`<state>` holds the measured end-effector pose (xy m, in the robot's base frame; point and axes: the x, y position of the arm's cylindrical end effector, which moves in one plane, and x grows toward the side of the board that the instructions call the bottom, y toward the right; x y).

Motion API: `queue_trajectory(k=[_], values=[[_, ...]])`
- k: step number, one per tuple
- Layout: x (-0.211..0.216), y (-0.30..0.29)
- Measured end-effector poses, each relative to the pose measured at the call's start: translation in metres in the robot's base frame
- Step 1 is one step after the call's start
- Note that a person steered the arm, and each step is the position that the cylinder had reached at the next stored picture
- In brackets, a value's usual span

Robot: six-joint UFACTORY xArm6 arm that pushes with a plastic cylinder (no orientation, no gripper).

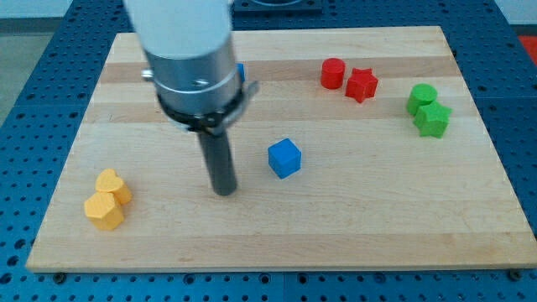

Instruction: Move the cube to the center

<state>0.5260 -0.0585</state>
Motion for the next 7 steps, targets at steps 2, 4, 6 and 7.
queue_trajectory(k=[2, 4, 6, 7], values=[[-0.012, 0.064], [-0.056, 0.072], [-0.091, 0.097], [-0.099, 0.119]])
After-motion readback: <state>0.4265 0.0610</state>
